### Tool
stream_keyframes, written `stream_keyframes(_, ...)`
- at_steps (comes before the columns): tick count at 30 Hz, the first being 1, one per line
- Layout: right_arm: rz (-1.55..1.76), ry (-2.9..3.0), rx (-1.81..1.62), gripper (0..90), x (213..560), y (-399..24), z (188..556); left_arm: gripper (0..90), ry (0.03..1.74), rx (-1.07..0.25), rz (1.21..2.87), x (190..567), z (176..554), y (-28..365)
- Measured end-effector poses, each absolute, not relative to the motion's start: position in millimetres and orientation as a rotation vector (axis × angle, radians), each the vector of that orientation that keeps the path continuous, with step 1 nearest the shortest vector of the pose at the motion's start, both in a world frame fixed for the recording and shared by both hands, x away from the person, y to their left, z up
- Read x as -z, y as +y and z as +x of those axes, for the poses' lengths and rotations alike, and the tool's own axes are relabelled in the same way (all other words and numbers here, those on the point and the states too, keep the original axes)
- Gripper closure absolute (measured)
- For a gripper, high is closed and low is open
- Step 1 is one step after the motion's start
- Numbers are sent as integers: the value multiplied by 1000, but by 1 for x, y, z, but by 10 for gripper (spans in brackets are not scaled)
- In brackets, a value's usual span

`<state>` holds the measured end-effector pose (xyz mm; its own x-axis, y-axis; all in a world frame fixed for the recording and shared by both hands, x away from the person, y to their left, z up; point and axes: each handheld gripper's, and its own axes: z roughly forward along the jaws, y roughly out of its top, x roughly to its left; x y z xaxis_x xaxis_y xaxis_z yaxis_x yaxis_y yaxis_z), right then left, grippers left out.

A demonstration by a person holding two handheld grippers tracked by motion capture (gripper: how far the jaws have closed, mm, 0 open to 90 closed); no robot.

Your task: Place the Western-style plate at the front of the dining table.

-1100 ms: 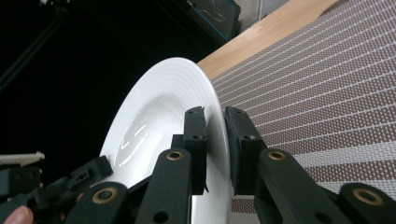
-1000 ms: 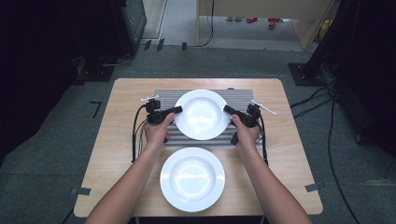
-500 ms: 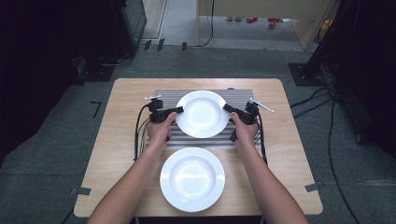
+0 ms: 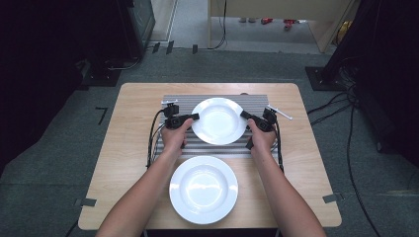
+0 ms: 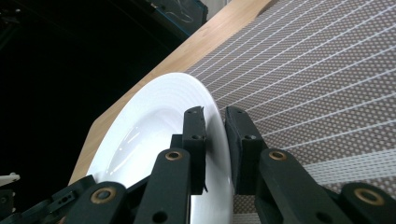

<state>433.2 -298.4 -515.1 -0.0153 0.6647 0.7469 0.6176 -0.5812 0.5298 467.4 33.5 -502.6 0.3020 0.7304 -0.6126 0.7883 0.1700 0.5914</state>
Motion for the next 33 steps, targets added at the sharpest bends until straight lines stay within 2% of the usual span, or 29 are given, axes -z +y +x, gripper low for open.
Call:
stream_keyframes(21, 2150, 1412, -1642, 794, 525, -297, 437, 729, 1450, 80, 1581, 513, 473, 31)
stream_keyframes(23, 2125, 1419, -1620, 779, 525, -295, 436, 690, 1430, 63, 1605, 512, 471, 30)
stream_keyframes(24, 2125, 1419, -1620, 779, 525, -295, 436, 643, 1430, 63, 1605, 512, 471, 30)
stream_keyframes(25, 2089, 1436, -1599, 717, 523, -292, 435, 590, 1430, 41, 1619, 511, 470, 29)
stream_keyframes(26, 2089, 1436, -1599, 717, 523, -292, 435, 590, 1429, 33, 1626, 510, 470, 29)
stream_keyframes(27, 2049, 1446, -1571, 658, 520, -290, 433, 536, 1428, 25, 1627, 508, 468, 31)
stream_keyframes(28, 2038, 1447, -1564, 619, 518, -289, 433, 518, 1429, 21, 1631, 506, 467, 32)
stream_keyframes(33, 1936, 1489, -1476, 550, 506, -289, 426, 439, 1402, -34, 1663, 493, 458, 40)
